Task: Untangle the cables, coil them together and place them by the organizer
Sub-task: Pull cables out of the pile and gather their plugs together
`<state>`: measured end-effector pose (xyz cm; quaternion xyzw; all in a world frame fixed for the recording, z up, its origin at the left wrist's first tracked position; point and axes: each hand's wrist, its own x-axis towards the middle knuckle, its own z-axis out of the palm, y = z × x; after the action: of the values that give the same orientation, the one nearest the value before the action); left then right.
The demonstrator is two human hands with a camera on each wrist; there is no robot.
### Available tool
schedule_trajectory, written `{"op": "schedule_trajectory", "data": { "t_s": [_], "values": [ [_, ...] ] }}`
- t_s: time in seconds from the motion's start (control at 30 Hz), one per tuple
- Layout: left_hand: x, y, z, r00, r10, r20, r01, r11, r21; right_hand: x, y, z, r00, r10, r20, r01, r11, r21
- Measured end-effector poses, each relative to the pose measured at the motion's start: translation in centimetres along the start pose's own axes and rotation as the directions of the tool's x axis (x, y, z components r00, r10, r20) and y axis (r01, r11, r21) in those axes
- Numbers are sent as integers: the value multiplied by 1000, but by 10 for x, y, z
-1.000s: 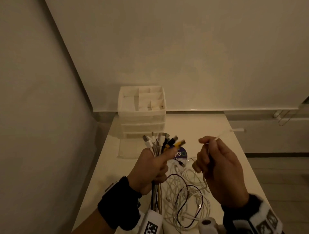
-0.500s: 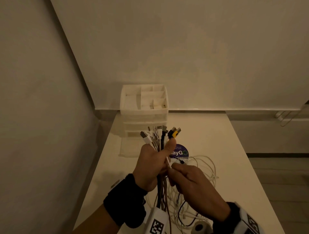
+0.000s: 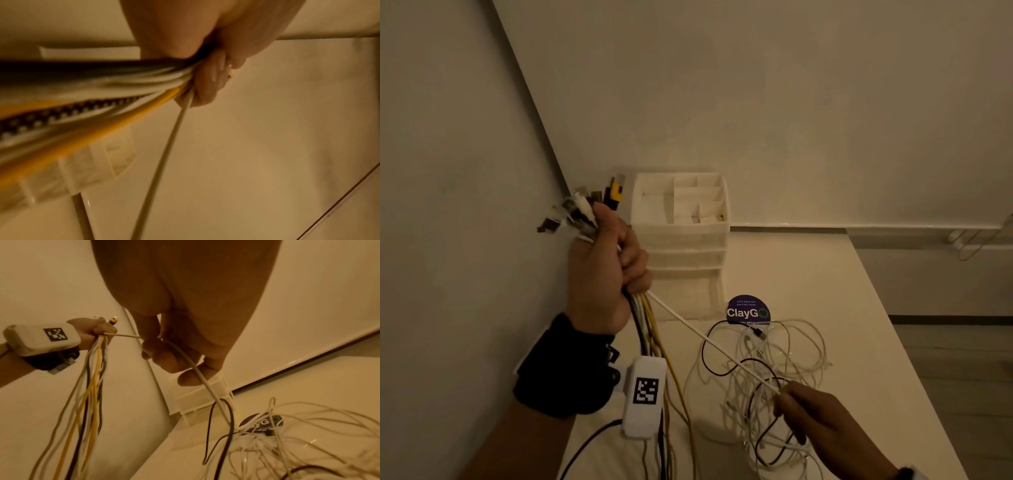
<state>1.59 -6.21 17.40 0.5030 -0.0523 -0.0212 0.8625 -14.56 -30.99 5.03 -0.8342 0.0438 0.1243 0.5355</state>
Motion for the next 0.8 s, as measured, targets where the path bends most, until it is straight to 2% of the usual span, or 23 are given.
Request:
{"op": "schedule_trajectory", "data": {
  "t_s": [0.07, 0.13, 0.17, 0.23, 0.3, 0.37, 0.47, 0.53, 0.6, 0.63, 0.7, 0.8],
  "values": [
    [-1, 0, -4, 997, -7, 72, 1, 997, 72, 4, 0, -4, 997, 12, -74, -13, 1000, -23],
    [-8, -11, 1, 982, -66, 175, 24, 972, 233, 8, -13, -8, 987, -32, -158, 26, 999, -41],
    [-14, -20, 5, 970, -86, 230, -4, 930, 367, 10, -23, -9, 982, -64, -178, 58, 998, -39],
    [-28, -38, 19, 933, -109, 343, -131, 785, 606, 13, -47, -12, 975, -131, -178, 130, 991, -20],
    [-42, -57, 32, 880, -159, 448, -220, 699, 681, 16, -69, -14, 965, -183, -187, 197, 979, 61],
    [-51, -71, 39, 847, -189, 498, -246, 691, 680, 18, -87, -19, 959, -192, -206, 228, 959, 169],
    [-50, -77, 38, 876, -135, 462, -243, 706, 666, 18, -102, -25, 960, -187, -210, 235, 944, 233],
    [-47, -73, 36, 916, -37, 400, -275, 670, 689, 17, -104, -25, 956, -209, -207, 242, 958, 153],
    [-44, -66, 36, 933, 62, 356, -309, 648, 696, 18, -99, -22, 955, -221, -197, 247, 962, 118],
    [-41, -61, 36, 937, 104, 332, -315, 662, 680, 19, -95, -21, 956, -222, -192, 249, 960, 128],
    [-35, -48, 35, 947, 179, 266, -307, 746, 590, 23, -80, -17, 958, -228, -173, 251, 960, 127],
    [-16, -25, 20, 961, 275, 42, -268, 875, 403, 29, -46, -12, 976, -195, -101, 200, 979, 45]
  ]
}}
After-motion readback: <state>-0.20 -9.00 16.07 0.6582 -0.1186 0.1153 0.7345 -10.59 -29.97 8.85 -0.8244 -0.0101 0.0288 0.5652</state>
